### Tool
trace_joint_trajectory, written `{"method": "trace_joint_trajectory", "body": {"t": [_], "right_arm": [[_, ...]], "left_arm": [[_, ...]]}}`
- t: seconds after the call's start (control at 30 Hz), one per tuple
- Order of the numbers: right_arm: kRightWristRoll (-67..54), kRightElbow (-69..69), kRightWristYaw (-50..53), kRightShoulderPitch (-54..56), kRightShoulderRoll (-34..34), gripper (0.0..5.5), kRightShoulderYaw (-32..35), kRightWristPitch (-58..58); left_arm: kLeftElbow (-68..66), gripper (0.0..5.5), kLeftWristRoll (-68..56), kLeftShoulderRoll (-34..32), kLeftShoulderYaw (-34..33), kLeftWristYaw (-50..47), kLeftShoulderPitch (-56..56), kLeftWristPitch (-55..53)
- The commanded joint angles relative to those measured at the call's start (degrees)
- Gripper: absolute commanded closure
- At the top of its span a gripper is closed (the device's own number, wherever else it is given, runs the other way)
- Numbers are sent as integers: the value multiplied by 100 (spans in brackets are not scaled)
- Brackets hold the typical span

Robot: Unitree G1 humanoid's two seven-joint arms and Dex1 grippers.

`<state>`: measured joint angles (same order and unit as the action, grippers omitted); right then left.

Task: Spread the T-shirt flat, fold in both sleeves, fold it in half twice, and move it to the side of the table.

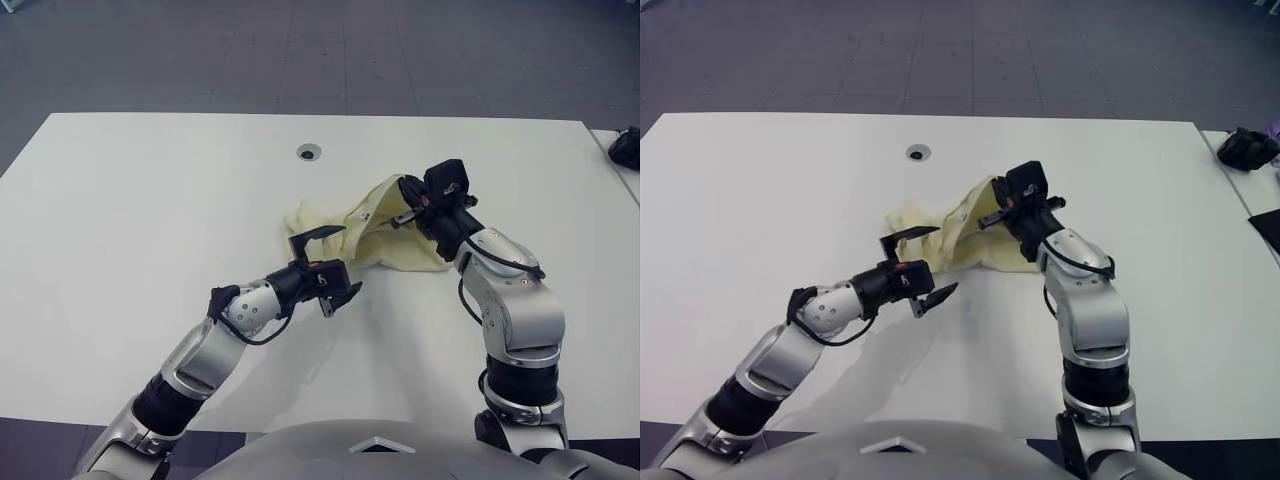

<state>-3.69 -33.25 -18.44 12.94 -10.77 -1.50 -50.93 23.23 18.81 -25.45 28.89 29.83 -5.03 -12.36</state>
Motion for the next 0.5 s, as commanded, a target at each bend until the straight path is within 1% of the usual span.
{"method": "trace_joint_trajectory", "body": {"t": [0.03,0.1,0.13,0.17,0.23,0.27,0.33,0.5], "right_arm": [[-187,-335,107,113,-5,548,141,-381],[-263,-439,150,163,-9,548,215,-521],[-300,-470,172,206,-3,550,241,-584],[-341,-503,200,249,5,550,263,-641],[-410,-559,248,333,23,550,286,-740],[-439,-587,269,360,30,550,290,-780],[-496,-639,316,379,31,550,290,-852],[-600,-796,386,282,-60,550,245,-955]], "left_arm": [[-205,10,168,114,-107,-188,-3,-97],[-296,10,197,118,-123,-201,29,-86],[-343,30,218,109,-119,-195,49,-80],[-381,34,211,125,-123,-200,77,-76],[-422,71,217,178,-130,-236,112,-84],[-432,76,234,202,-137,-258,115,-92],[-446,120,282,262,-183,-333,92,-101],[-464,203,266,400,-392,-565,-37,33]]}}
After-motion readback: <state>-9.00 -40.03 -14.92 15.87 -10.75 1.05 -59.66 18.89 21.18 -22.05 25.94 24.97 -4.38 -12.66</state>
